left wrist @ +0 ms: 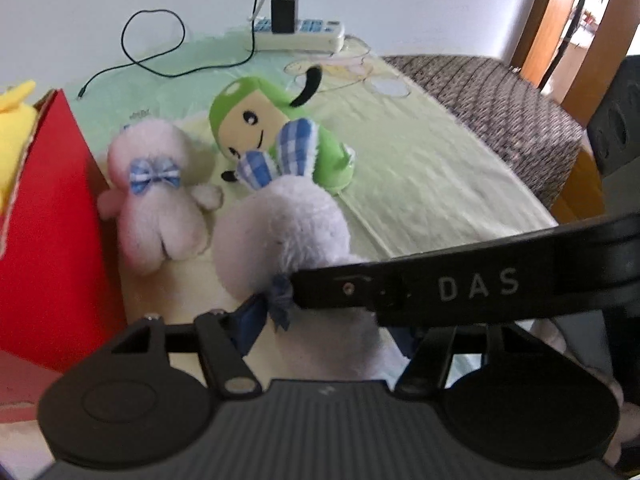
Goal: Organize objects
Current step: 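Grasp the white bunny with the right tool and lift it, then carry the white bunny with the right tool over the red box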
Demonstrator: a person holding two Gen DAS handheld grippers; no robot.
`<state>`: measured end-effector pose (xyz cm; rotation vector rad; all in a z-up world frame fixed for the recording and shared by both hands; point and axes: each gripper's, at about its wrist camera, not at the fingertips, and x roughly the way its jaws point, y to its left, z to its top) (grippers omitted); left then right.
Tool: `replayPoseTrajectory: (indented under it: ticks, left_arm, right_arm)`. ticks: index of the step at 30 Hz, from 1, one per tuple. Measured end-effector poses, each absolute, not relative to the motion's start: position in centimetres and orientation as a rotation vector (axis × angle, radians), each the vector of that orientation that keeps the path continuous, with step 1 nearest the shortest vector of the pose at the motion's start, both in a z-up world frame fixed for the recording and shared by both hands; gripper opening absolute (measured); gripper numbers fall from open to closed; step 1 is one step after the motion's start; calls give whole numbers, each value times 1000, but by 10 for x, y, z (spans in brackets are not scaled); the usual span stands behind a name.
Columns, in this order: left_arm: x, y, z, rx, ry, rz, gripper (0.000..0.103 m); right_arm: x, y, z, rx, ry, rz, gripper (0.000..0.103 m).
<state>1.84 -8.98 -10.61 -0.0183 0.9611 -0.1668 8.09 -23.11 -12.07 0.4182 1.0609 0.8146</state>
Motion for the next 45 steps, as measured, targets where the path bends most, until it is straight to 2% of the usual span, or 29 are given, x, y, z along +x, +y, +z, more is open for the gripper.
replayPoseTrajectory:
  ticks: [10,17,24,36,45]
  left_arm:
    - [-21,-70,-45,5,790,-208,65]
    - [-51,-16,0,-6,659,-175,65]
    - [-76,41,21,-10,589,-111,65]
    - [-85,132,16,-47,595,-27,65]
    - [-64,178,-22,-88,706,-3,66]
  right_arm:
    - [43,-212,-51,368,902,864,35]
    - [28,-164,-12,381,799,932,35]
    - [18,-103,5,356,744,1000,35]
    - [12,-9,-4,342,780,1031,35]
    - [21,39,-33,311,895,970,35]
